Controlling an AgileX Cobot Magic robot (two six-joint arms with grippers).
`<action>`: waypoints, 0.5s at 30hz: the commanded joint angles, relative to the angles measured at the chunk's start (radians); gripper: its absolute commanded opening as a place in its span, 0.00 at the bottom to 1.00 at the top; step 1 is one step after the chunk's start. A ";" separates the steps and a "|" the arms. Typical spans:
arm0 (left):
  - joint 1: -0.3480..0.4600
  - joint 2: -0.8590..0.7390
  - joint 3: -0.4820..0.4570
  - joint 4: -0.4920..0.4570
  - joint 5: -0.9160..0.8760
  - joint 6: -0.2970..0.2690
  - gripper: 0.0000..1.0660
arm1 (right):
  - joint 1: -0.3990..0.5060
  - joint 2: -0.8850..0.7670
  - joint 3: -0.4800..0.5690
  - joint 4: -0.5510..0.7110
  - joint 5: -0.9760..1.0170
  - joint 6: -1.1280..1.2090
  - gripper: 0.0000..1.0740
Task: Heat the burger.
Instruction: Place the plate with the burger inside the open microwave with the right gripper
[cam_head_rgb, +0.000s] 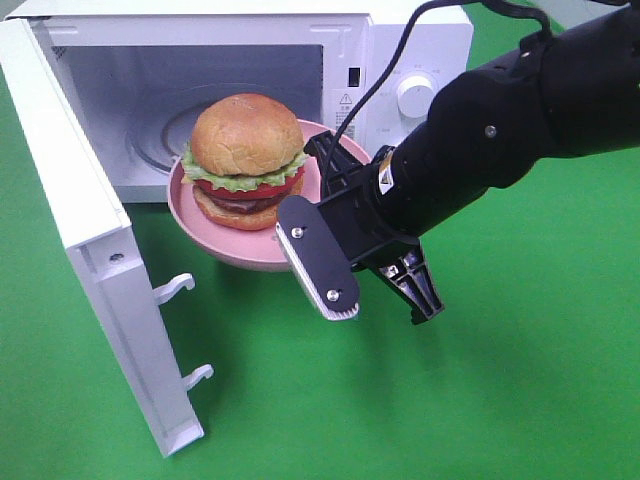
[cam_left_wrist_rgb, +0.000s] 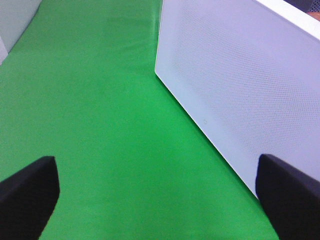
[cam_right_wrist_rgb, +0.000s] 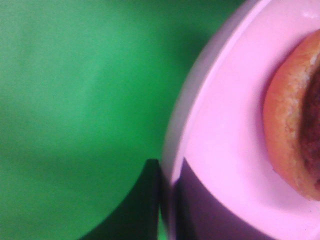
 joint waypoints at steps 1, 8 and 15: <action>0.002 -0.016 -0.001 -0.001 -0.007 0.001 0.94 | 0.007 0.007 -0.042 -0.003 -0.037 0.002 0.00; 0.002 -0.016 -0.001 -0.001 -0.007 0.001 0.94 | 0.007 0.088 -0.162 -0.001 0.039 0.002 0.00; 0.002 -0.016 -0.001 -0.001 -0.007 0.001 0.94 | 0.007 0.150 -0.261 -0.001 0.111 0.002 0.00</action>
